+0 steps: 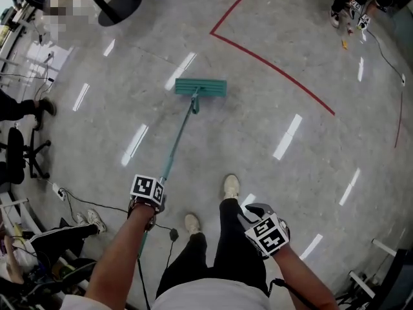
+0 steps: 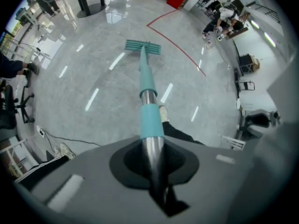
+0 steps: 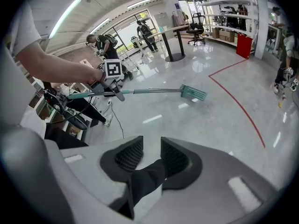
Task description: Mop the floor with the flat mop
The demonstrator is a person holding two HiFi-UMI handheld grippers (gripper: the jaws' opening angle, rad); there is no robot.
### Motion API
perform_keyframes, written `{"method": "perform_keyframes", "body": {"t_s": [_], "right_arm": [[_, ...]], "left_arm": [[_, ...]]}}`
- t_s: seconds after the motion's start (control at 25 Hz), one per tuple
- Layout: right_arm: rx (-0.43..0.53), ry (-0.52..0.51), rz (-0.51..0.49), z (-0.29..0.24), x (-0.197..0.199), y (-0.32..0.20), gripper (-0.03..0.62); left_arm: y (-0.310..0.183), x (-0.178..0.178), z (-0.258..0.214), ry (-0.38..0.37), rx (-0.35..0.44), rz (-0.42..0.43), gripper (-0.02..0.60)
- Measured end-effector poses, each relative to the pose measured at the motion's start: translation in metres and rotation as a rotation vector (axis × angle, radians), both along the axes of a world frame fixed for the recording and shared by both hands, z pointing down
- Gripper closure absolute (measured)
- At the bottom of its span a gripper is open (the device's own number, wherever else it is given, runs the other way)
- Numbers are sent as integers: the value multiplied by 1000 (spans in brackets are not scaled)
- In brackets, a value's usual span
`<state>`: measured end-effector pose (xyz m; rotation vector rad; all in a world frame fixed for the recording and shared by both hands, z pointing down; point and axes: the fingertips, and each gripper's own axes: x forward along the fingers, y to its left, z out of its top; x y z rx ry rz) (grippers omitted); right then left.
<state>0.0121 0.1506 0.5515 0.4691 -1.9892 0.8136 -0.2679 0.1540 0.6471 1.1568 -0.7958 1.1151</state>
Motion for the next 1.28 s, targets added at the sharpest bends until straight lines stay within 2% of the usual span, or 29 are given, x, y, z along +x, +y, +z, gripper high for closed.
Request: {"method": "perform_keyframes", "body": {"t_s": [0.32,0.52,0.84,1.28], "right_arm": [[15,-13,-45,-5,-37,32,473],[20,-26,-47,-2,-49,38,473],[1,-9,-42,3,-41,37,473],[-29,9,-23,7,-17,11,473]], "left_arm": [[124,-28,-5,-19,-93,15,537],[160,-42,5,-35,-135,22,537],[147,-41,29,-49,-174,28,537],[110,-26,29,-13,-179,-31,537]]}}
